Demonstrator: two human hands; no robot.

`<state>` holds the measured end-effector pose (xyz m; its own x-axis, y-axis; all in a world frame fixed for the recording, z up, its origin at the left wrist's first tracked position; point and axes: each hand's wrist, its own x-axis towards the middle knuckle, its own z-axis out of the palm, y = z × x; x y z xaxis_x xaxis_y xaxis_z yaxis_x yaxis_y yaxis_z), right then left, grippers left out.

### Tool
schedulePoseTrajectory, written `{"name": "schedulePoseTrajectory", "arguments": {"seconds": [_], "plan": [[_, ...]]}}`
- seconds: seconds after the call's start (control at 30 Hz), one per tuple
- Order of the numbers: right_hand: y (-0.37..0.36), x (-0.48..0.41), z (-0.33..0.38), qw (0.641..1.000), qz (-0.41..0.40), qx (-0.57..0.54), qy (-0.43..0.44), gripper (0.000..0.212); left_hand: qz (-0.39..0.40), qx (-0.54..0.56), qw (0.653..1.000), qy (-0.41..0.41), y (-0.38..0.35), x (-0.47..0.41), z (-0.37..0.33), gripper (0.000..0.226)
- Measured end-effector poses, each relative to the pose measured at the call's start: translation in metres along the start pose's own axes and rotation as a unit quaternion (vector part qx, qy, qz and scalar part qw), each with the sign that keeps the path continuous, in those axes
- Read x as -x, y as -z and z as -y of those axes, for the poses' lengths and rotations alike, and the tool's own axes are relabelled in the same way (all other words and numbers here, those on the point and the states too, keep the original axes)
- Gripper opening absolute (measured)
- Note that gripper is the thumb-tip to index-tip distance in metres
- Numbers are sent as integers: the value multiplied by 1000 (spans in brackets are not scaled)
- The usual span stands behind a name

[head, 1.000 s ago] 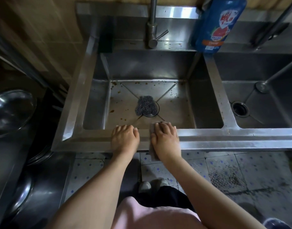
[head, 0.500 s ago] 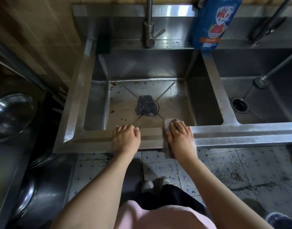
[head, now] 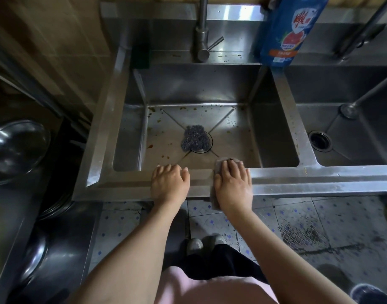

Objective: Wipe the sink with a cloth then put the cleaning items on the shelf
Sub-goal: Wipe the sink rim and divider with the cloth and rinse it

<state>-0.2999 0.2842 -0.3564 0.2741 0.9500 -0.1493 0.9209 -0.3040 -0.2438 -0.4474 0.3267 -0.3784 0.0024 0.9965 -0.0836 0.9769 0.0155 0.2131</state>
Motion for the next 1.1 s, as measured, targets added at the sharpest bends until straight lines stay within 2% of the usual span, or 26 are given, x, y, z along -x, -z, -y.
{"name": "schedulePoseTrajectory", "arguments": {"seconds": [0.13, 0.27, 0.63, 0.83, 0.93, 1.1], "plan": [[-12, 5, 22, 998, 13, 5, 65, 55, 12, -13, 1000, 1, -1, 0, 0, 41], [-11, 4, 8, 995, 16, 13, 95, 58, 12, -15, 1000, -1, 0, 0, 0, 41], [-5, 10, -7, 995, -11, -13, 99, 51, 5, 0, 1000, -20, -2, -1, 4, 43], [-1, 10, -21, 988, 23, 21, 149, 68, 7, 51, 998, -46, 1, 0, 3, 36], [0, 11, -25, 988, 18, 15, 152, 63, 9, 40, 996, -80, 4, 5, 3, 38], [4, 10, -43, 991, 4, 8, 135, 59, 20, 50, 996, -73, 10, 7, -10, 38]]}}
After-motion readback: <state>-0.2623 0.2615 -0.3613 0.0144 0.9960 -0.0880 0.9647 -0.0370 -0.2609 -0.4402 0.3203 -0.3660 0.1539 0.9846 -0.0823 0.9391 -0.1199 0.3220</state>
